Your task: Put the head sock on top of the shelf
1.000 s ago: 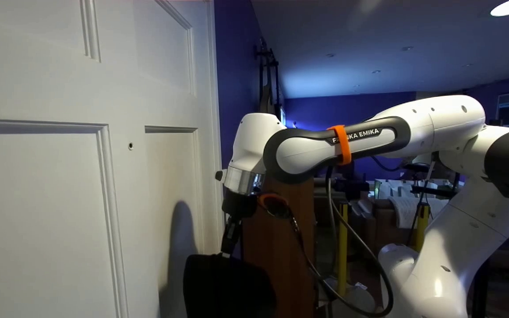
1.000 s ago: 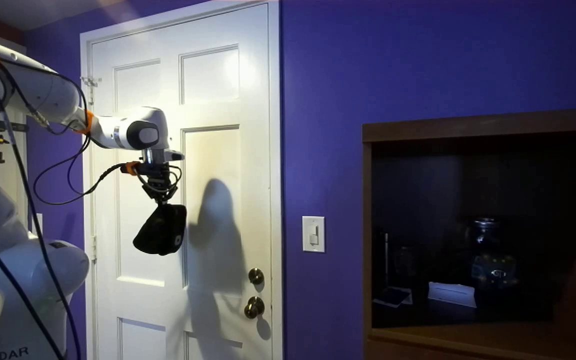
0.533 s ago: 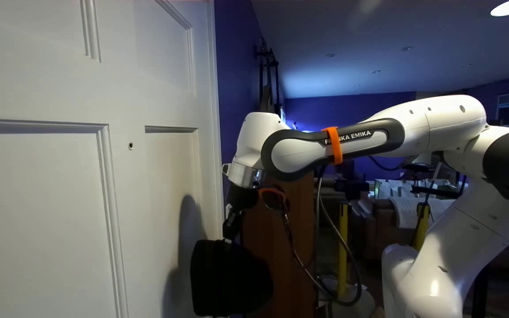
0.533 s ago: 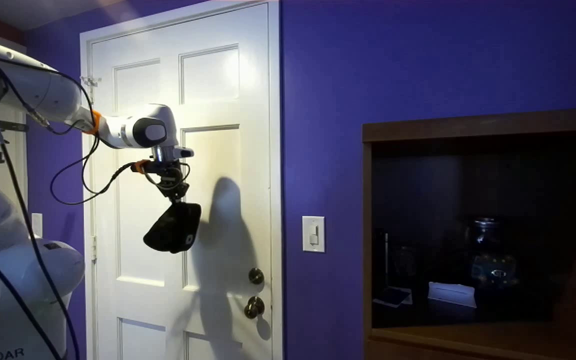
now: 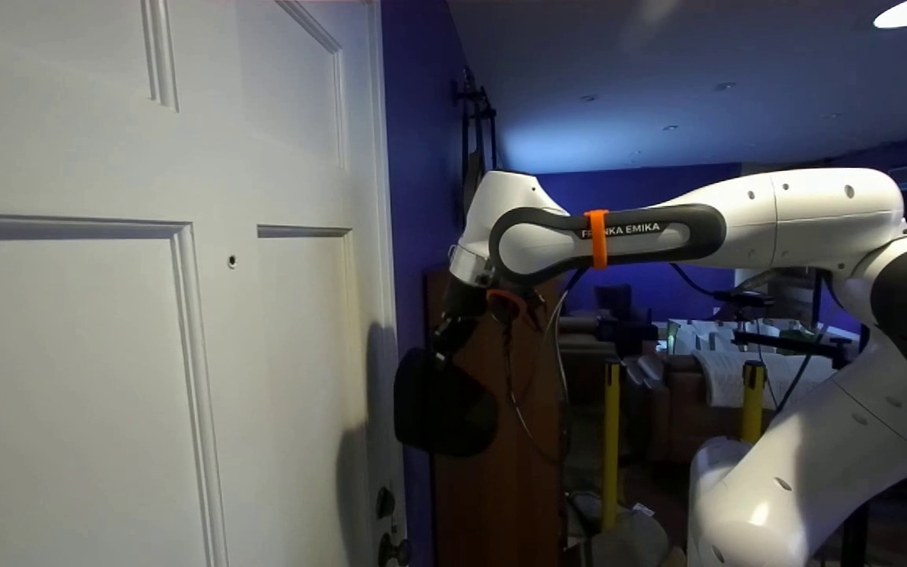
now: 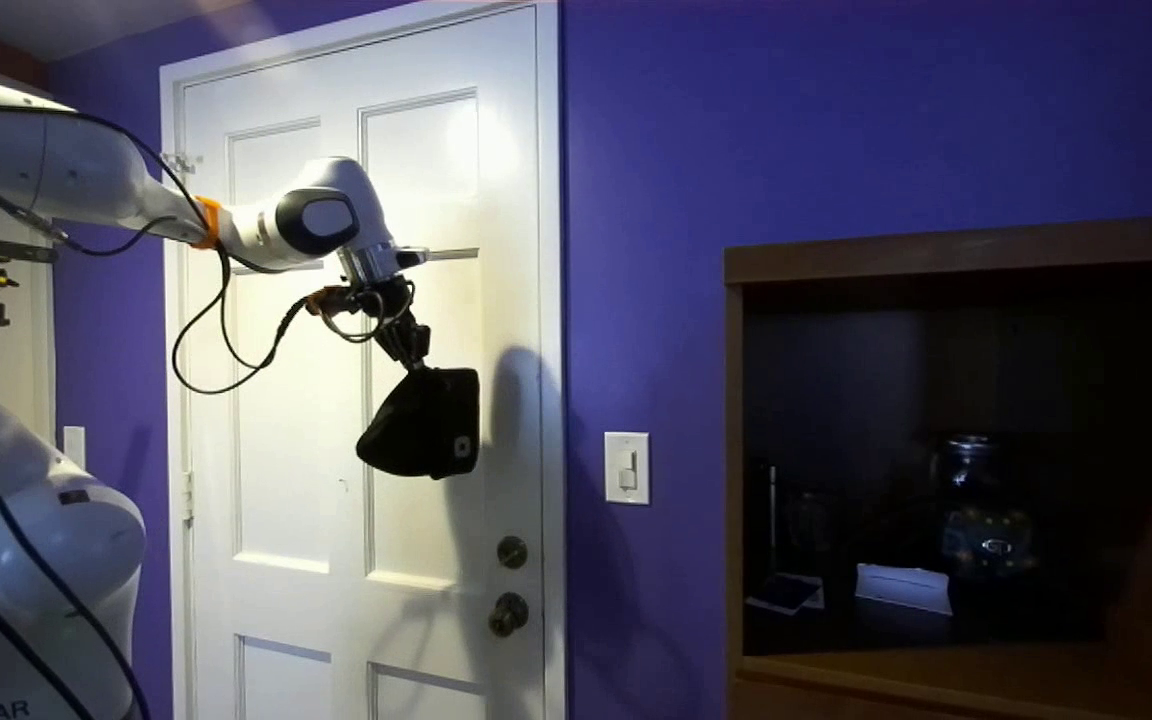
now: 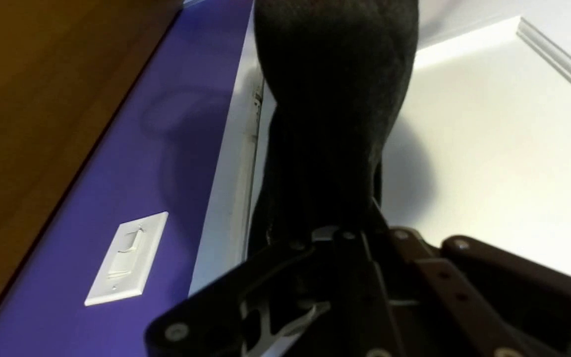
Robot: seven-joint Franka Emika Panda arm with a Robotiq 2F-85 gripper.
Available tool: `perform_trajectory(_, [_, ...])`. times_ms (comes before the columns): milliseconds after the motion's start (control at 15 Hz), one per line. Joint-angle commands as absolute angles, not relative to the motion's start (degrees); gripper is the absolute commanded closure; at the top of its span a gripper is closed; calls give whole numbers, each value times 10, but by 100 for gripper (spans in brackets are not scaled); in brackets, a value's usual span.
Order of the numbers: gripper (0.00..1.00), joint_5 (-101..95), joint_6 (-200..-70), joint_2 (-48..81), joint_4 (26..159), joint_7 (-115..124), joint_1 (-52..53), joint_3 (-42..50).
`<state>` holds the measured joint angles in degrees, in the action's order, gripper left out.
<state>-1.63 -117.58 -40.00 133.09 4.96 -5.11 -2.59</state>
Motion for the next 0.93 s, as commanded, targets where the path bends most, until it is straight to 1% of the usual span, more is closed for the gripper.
perform_trajectory(0, [95,-21,-1174,-399,1330,53,-42,-19])
perform_trajectory(467, [95,-21,-1174,-394,1332,53,-36,-22])
perform_trajectory(533, [99,-24,-1173,-388,1322,67,-48,-19])
perform_trajectory(867, [99,-58,-1198,-380,1262,103,-116,18])
